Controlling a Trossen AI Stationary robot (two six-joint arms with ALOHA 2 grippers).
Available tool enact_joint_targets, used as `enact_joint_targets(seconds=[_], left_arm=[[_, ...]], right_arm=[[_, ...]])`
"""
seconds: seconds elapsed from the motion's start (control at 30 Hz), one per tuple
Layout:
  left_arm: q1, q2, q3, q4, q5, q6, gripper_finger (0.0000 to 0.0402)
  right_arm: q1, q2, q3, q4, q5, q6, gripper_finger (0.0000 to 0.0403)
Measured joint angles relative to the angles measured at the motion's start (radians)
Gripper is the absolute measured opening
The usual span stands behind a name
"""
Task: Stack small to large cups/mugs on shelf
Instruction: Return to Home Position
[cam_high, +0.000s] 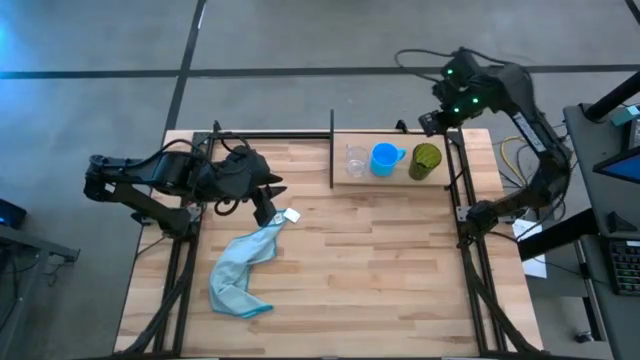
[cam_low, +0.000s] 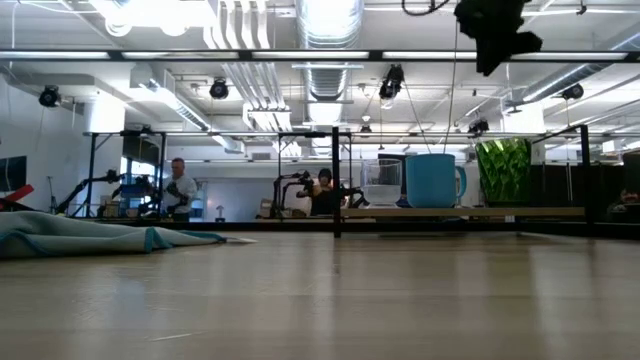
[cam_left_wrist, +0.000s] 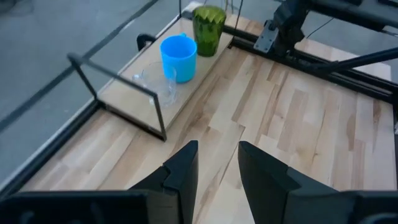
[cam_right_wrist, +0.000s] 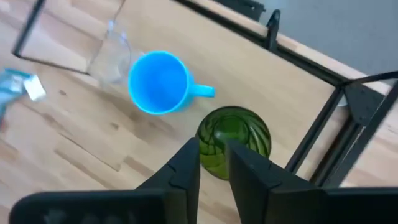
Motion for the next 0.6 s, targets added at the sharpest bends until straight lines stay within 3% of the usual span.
enact_joint_targets(seconds=[0.17, 0.3, 0.47, 0.6], left_arm=[[0.000, 0.000, 0.000, 0.040, 0.000, 0.044, 0.0091], [0.000, 0.000, 0.000, 0.045, 0.000, 0.045, 0.0062], [0.000, 0.000, 0.000, 0.046, 0.000, 0.044, 0.0009], [0.000, 0.000, 0.000, 0.045, 0.000, 0.045, 0.0005]], right_arm=[[-0.001, -0.080, 0.001, -0.004, -0.004, 0.112, 0.0070], [0.010, -0.128, -0.020, -0.005, -0.033, 0.084, 0.0065], [0.078, -0.195, -0.022, 0.001, -0.107, 0.057, 0.0018], [0.175, -0.249, -0.022, 0.008, -0.105, 0.057, 0.0009]])
